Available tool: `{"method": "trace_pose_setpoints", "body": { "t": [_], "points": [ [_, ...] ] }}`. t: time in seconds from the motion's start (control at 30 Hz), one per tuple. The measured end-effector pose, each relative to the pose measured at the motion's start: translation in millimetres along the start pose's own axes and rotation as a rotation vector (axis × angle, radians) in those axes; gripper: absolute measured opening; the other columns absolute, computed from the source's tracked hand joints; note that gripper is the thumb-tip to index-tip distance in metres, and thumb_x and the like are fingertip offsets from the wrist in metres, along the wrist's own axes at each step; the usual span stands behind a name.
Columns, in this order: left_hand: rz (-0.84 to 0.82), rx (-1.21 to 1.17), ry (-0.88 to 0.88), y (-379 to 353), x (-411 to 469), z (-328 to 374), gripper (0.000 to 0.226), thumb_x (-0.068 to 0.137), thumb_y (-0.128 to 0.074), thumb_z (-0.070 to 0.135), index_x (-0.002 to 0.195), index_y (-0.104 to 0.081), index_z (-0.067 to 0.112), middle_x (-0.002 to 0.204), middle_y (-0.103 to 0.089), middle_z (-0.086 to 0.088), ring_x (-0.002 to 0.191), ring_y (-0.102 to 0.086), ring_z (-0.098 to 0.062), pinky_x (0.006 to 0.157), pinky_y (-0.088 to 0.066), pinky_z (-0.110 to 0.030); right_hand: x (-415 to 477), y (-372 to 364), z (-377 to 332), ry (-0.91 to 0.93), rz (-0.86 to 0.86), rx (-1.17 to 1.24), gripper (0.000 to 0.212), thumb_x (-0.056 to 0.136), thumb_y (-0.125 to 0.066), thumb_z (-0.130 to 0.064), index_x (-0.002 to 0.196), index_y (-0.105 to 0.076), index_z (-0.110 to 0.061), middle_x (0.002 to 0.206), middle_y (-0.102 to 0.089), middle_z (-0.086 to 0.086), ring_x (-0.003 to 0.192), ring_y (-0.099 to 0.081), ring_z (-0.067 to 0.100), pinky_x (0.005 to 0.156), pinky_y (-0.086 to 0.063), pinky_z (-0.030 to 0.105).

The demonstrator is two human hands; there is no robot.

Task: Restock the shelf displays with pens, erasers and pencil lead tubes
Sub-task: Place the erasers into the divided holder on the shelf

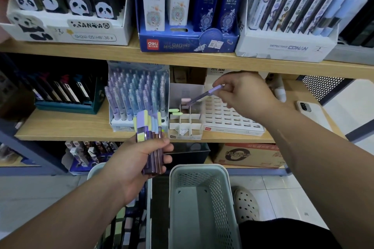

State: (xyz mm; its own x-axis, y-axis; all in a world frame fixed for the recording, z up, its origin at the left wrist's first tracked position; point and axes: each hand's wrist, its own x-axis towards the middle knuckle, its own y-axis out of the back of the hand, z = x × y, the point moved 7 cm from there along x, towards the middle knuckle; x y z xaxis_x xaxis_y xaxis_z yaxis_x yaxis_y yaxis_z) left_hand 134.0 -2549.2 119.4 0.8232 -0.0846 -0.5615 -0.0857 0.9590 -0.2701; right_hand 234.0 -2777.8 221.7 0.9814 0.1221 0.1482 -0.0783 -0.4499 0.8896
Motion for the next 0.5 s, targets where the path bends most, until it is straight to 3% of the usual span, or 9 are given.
{"method": "trace_pose_setpoints", "body": {
  "t": [0.1, 0.17, 0.33, 0.5],
  "points": [
    [0.004, -0.003, 0.002, 1, 1, 0, 0.027, 0.083, -0.072, 0.013, 0.110, -0.069, 0.008, 0.093, -0.076, -0.013, 0.065, -0.067, -0.018, 0.066, -0.052, -0.034, 4, -1, -15, 0.128, 0.013, -0.210, 0.008, 0.096, -0.064, -0.036, 0.098, -0.071, -0.031, 0.081, -0.056, -0.011, 0.077, -0.055, 0.018, 0.063, -0.033, 0.028],
    [0.006, -0.006, 0.001, 2, 0, 0, 0.028, 0.083, -0.072, 0.013, 0.110, -0.069, 0.009, 0.093, -0.076, -0.013, 0.064, -0.068, -0.018, 0.066, -0.052, -0.034, 10, -4, -15, 0.126, 0.011, -0.255, 0.009, 0.099, -0.060, -0.036, 0.094, -0.064, -0.030, 0.086, -0.058, -0.006, 0.080, -0.052, 0.019, 0.064, -0.030, 0.028],
    [0.015, -0.009, 0.001, 6, 2, 1, 0.033, 0.077, -0.073, 0.014, 0.110, -0.069, 0.008, 0.089, -0.076, -0.012, 0.063, -0.068, -0.017, 0.065, -0.052, -0.034, 22, -19, -12, 0.121, -0.019, -0.242, 0.016, 0.099, -0.057, -0.023, 0.105, -0.072, -0.021, 0.102, -0.070, 0.002, 0.088, -0.055, 0.021, 0.072, -0.034, 0.026],
    [0.004, -0.010, -0.004, 10, 1, 3, 0.046, 0.065, -0.075, 0.020, 0.110, -0.069, 0.008, 0.088, -0.076, -0.012, 0.062, -0.068, -0.017, 0.063, -0.052, -0.034, 34, -38, -16, 0.094, -0.089, -0.263, 0.024, 0.098, -0.052, -0.015, 0.113, -0.070, -0.019, 0.107, -0.070, 0.003, 0.100, -0.062, 0.027, 0.076, -0.043, 0.028]
  ]
}}
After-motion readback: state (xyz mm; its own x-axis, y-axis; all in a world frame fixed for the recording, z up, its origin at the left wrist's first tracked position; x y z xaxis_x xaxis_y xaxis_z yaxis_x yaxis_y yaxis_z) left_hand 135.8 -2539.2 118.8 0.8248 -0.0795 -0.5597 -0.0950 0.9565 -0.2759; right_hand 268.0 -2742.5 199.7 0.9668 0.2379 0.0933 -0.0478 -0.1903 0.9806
